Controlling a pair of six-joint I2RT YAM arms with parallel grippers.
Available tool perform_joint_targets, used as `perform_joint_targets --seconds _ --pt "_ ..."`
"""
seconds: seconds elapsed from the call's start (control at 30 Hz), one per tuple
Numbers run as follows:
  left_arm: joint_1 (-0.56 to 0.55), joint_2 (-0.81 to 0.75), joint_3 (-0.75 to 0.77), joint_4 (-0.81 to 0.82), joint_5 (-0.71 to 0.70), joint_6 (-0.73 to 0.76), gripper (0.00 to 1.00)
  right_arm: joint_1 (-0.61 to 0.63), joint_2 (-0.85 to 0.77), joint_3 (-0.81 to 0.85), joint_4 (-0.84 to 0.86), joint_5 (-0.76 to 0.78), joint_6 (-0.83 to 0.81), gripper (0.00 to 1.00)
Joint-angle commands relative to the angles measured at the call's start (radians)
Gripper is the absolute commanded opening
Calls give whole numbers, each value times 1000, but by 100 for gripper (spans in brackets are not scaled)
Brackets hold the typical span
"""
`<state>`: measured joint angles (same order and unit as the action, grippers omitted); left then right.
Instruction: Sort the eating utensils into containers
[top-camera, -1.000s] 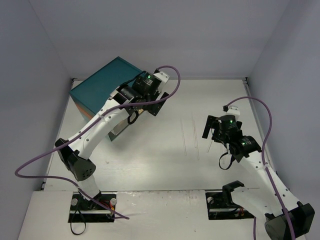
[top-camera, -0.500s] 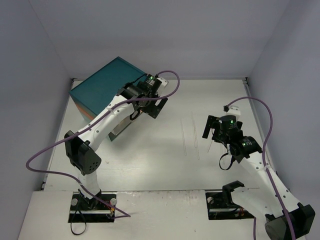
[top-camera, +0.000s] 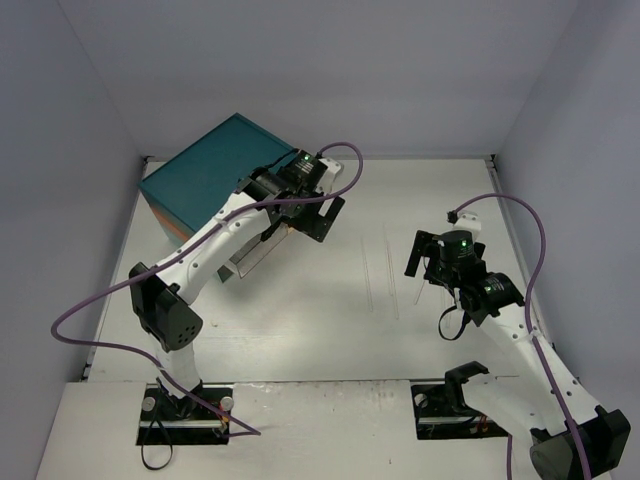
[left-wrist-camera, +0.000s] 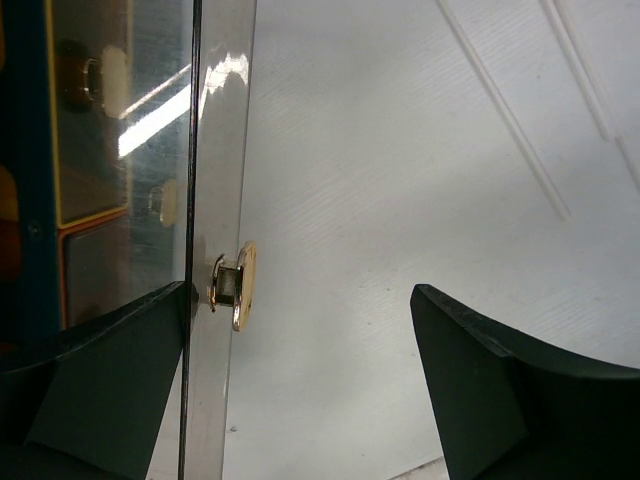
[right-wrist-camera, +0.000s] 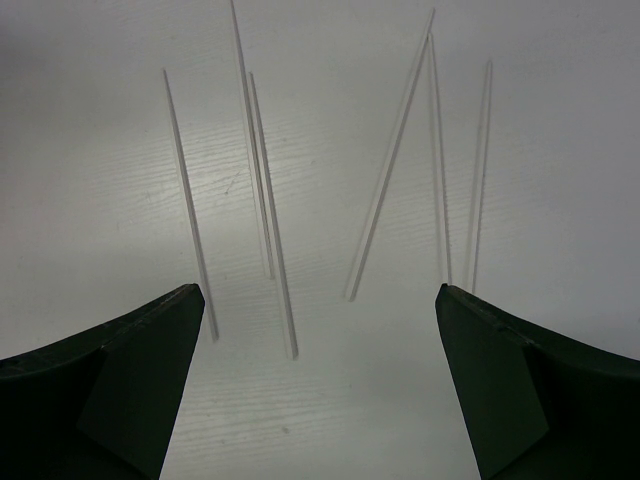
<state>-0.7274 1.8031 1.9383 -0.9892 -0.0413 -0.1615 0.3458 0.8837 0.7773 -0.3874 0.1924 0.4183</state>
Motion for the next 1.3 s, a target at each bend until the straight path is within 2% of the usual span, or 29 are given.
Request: perform_joint_targets --seconds 0.0,0.17,0.3,0.5,0.7,0.83,1.03,1.27 --pt "-43 -54 49 29 188 -78 88 -5 -2 8 25 12 5 100" --pt "-44 -74 51 30 236 -92 88 -5 16 8 25 9 4 100" --pt "-44 -89 44 29 221 -88 88 -5 59 17 24 -30 -12 99" --pt "-31 -135 60 28 50 -72 88 19 161 59 29 -71 -48 93" --pt "32 -196 104 29 -100 -61 87 172 367 157 56 3 -48 88" --pt "107 -278 79 30 -155 -62 88 193 503 192 114 -41 -25 79" --pt "204 -441 -34 30 -299 -47 88 203 661 229 187 -87 14 58" --pt "242 -652 -176 36 -436 -36 97 232 815 267 213 -75 33 52"
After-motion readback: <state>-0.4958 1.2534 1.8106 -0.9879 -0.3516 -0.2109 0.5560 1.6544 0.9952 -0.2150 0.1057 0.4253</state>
